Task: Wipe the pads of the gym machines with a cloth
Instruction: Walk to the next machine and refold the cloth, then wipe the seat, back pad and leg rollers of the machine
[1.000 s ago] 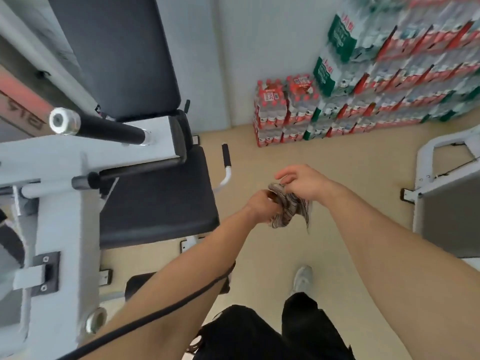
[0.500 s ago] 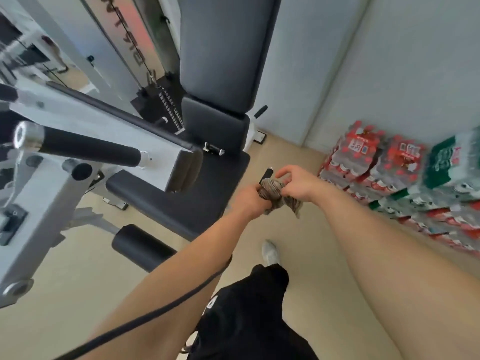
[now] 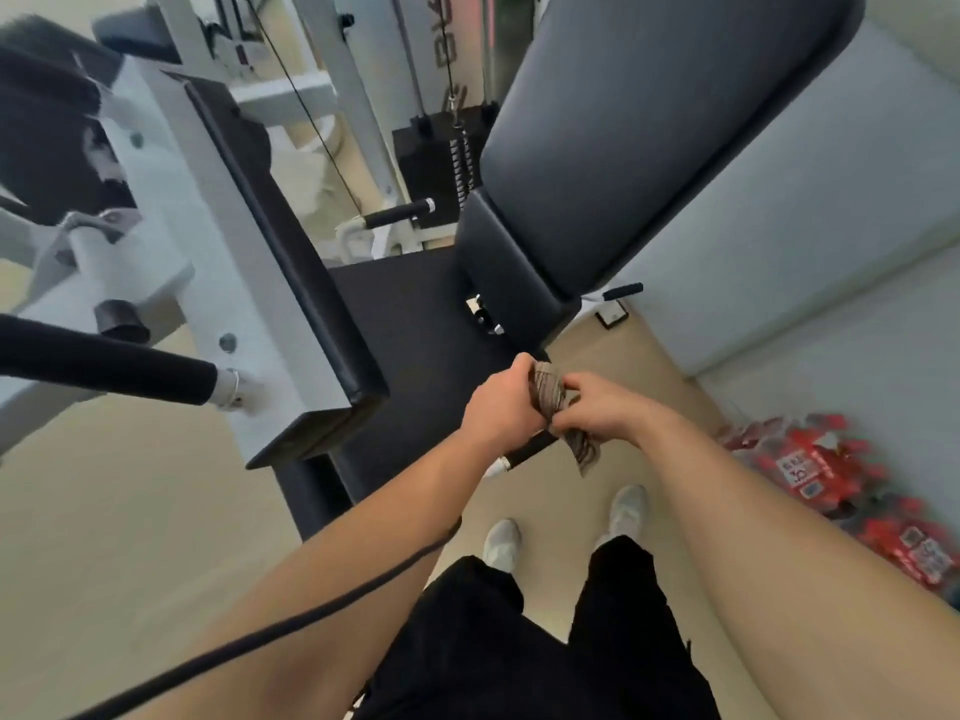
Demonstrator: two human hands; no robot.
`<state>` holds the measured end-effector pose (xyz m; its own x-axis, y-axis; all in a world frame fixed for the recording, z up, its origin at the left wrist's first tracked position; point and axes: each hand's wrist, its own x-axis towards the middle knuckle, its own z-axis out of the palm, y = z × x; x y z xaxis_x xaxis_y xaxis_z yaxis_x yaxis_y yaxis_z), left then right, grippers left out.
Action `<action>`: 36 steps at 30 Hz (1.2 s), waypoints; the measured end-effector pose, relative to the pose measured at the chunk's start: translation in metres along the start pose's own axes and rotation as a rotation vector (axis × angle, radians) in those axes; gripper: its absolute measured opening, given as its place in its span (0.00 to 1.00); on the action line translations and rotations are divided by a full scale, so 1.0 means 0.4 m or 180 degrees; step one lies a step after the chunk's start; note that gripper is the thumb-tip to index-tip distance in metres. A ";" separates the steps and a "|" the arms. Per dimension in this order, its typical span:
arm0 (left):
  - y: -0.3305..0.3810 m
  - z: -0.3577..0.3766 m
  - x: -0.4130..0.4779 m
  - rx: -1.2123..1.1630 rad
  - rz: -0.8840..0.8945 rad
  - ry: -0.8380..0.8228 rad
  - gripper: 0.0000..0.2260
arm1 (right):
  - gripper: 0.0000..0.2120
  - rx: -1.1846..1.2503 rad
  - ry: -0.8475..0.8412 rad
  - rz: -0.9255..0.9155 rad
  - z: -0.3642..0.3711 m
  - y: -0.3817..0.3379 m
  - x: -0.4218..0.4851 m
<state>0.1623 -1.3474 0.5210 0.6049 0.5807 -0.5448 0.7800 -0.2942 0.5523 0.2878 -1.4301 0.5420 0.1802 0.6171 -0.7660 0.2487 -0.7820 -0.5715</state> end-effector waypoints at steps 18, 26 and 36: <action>-0.118 0.082 0.186 -0.0712 -0.1905 0.0012 0.12 | 0.09 -0.0498 -0.0624 -0.0769 -0.195 0.061 0.431; -0.164 -0.163 0.277 -0.0511 -0.1874 0.2608 0.09 | 0.05 -0.0072 0.0585 -0.1633 -0.186 -0.221 0.514; -0.364 -0.062 0.368 0.1201 -0.1391 0.2703 0.09 | 0.06 -0.0247 0.1074 -0.1296 0.005 -0.095 0.683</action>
<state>0.1338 -1.2001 0.3758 0.0572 0.9968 0.0565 0.9932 -0.0626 0.0986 0.3257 -1.2318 0.3538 0.3471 0.8732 -0.3422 0.4297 -0.4724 -0.7696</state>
